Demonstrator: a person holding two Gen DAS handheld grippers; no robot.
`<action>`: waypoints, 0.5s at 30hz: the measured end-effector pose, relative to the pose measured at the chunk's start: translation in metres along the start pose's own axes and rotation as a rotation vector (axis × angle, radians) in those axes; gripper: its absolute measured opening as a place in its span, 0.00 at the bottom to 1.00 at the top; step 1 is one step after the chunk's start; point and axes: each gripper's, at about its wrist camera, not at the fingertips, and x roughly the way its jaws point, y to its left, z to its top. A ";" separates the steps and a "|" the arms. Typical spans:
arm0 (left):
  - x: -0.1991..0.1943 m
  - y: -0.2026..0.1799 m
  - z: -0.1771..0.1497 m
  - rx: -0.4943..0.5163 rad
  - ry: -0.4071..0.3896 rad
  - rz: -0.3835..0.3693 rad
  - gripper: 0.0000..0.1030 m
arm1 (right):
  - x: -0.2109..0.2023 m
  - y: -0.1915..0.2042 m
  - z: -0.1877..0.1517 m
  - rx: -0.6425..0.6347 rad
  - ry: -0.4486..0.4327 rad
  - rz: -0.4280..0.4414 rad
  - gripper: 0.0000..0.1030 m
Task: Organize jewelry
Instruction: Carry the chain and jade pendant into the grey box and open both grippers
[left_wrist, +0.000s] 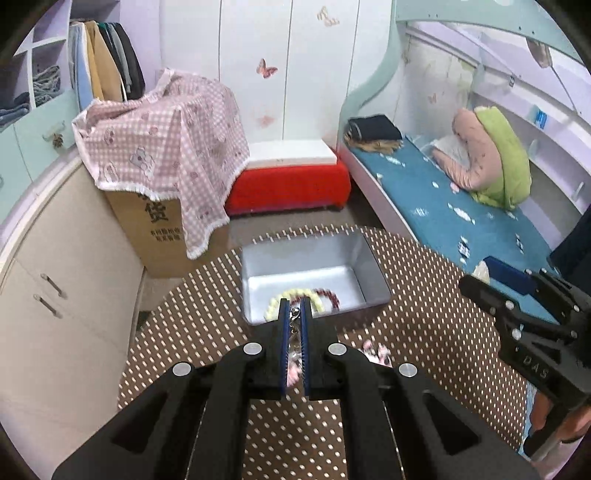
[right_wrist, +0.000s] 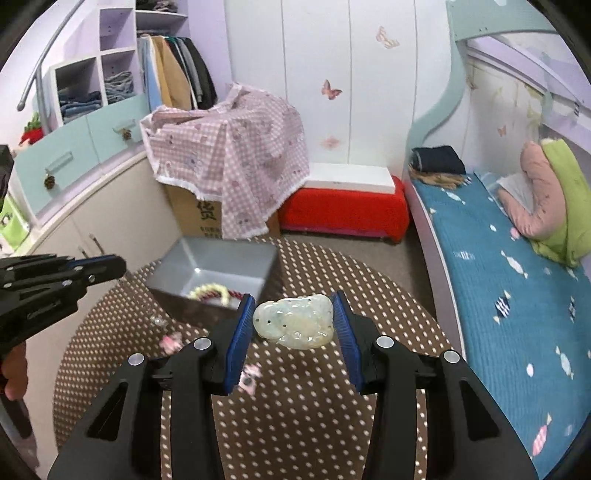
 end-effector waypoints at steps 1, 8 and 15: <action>-0.002 0.002 0.004 -0.001 -0.010 0.004 0.04 | 0.000 0.002 0.004 -0.002 -0.004 0.002 0.42; -0.003 0.009 0.038 -0.011 -0.066 0.018 0.04 | 0.004 0.021 0.035 -0.021 -0.034 0.004 0.42; 0.012 0.007 0.061 -0.021 -0.081 0.011 0.04 | 0.029 0.027 0.060 0.009 0.001 0.050 0.42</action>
